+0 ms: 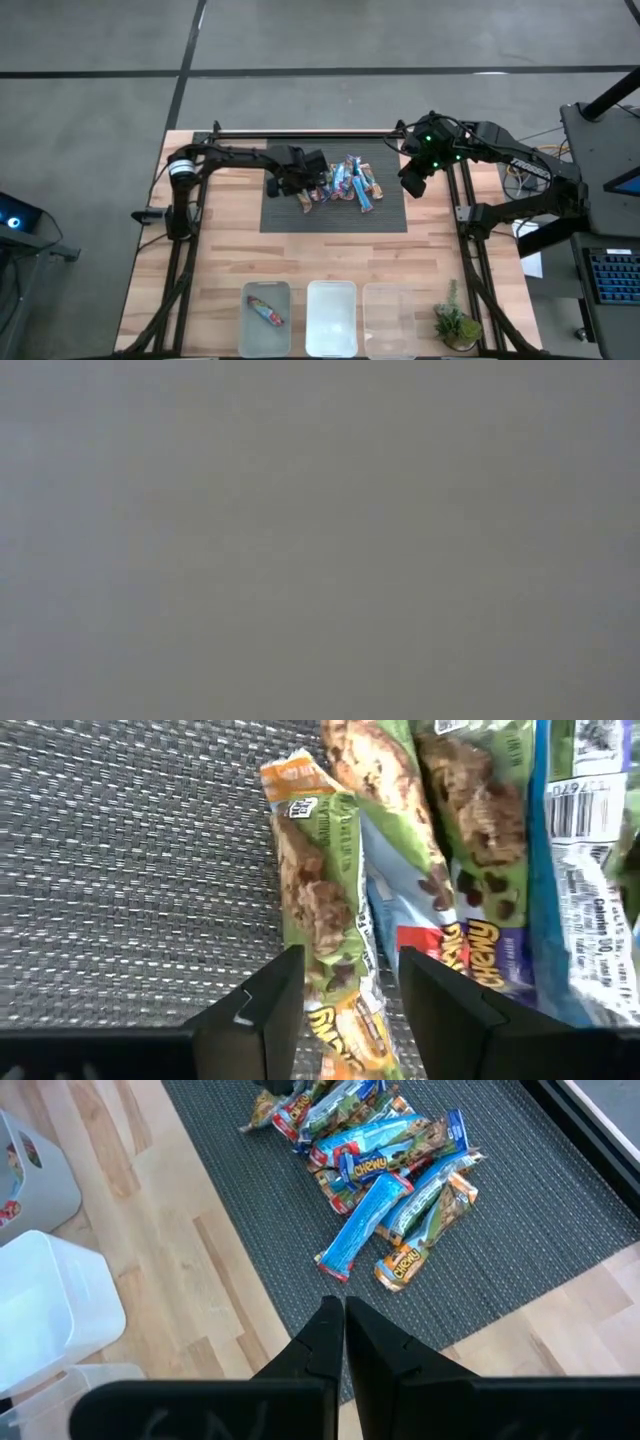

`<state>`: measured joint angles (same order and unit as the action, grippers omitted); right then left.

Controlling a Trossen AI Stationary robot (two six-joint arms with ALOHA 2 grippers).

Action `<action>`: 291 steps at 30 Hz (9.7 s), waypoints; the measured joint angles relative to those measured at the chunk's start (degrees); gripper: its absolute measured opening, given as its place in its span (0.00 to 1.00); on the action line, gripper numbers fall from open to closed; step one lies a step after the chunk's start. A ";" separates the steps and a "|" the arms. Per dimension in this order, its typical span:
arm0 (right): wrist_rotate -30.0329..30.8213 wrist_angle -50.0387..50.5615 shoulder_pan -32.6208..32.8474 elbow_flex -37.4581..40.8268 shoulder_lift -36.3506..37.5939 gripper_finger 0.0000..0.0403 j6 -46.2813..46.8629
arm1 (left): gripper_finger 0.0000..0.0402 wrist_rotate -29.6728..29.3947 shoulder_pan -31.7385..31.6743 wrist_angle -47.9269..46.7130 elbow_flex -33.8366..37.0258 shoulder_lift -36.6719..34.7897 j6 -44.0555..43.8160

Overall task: Pick and place Granola Bars by type
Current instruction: Put the yellow granola bar into the transparent bin

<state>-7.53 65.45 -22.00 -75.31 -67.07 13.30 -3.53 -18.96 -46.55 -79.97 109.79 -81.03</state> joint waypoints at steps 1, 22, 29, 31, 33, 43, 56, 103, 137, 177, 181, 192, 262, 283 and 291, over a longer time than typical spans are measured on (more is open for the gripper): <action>0.02 0.00 -0.02 0.00 0.00 0.02 0.00 | 0.37 -0.11 0.00 -1.03 -0.19 -0.13 0.18; 0.06 -0.28 0.00 0.00 0.00 0.02 -0.44 | 0.37 -1.59 -0.07 -2.95 -0.45 -0.45 2.53; 0.05 -0.37 0.00 0.00 0.00 0.02 -0.46 | 0.37 -1.61 -0.07 -2.13 -0.41 -0.45 5.05; 0.04 -0.42 0.00 0.00 0.00 0.02 -0.46 | 0.37 -1.55 -0.07 -1.49 -0.41 -0.45 5.91; 0.04 -0.42 0.00 0.00 0.00 0.02 -0.46 | 0.37 -1.55 -0.07 -1.41 -0.41 -0.45 6.07; 0.04 -1.08 -0.02 0.00 0.02 0.02 -0.46 | 0.37 -0.39 -0.07 -1.19 -0.41 -0.45 8.20; 0.04 -1.31 0.00 0.00 0.04 0.02 -0.22 | 0.37 2.21 -0.07 -1.00 -0.41 -0.45 9.37; 0.04 -1.51 -0.02 0.00 0.02 0.02 -0.84 | 0.37 -1.59 -0.08 -2.31 -0.30 -0.43 5.48; 0.04 -1.46 -0.02 -0.02 -0.01 0.02 -0.44 | 0.37 -2.02 -1.60 4.23 3.63 -0.39 3.67; 0.13 -1.51 -0.04 -0.02 0.00 0.02 -0.02 | 0.37 1.31 -1.57 7.42 3.34 2.65 3.40; 0.13 -1.51 -0.04 -0.02 0.00 0.02 -0.02 | 0.37 1.25 -1.57 7.10 3.09 2.67 3.40; 0.13 -1.51 -0.02 -0.02 0.00 0.02 -0.05 | 0.24 0.97 -1.57 5.16 2.74 2.70 3.72; -17.46 -0.92 -0.02 -0.04 20.65 0.02 -2.16 | 0.19 -0.40 18.80 -2.92 -41.65 1.56 26.95; -18.48 -1.13 -0.01 -3.19 29.58 0.02 -2.63 | 0.19 2.63 33.62 13.31 -41.65 1.49 37.94; -18.06 -1.29 -0.02 -6.89 29.16 0.02 -6.43 | 0.19 2.49 37.02 21.28 -41.65 1.47 37.91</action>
<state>-25.58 64.16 -22.02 -82.20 -37.91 6.87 -1.05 18.05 -25.27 -121.62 111.26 -43.11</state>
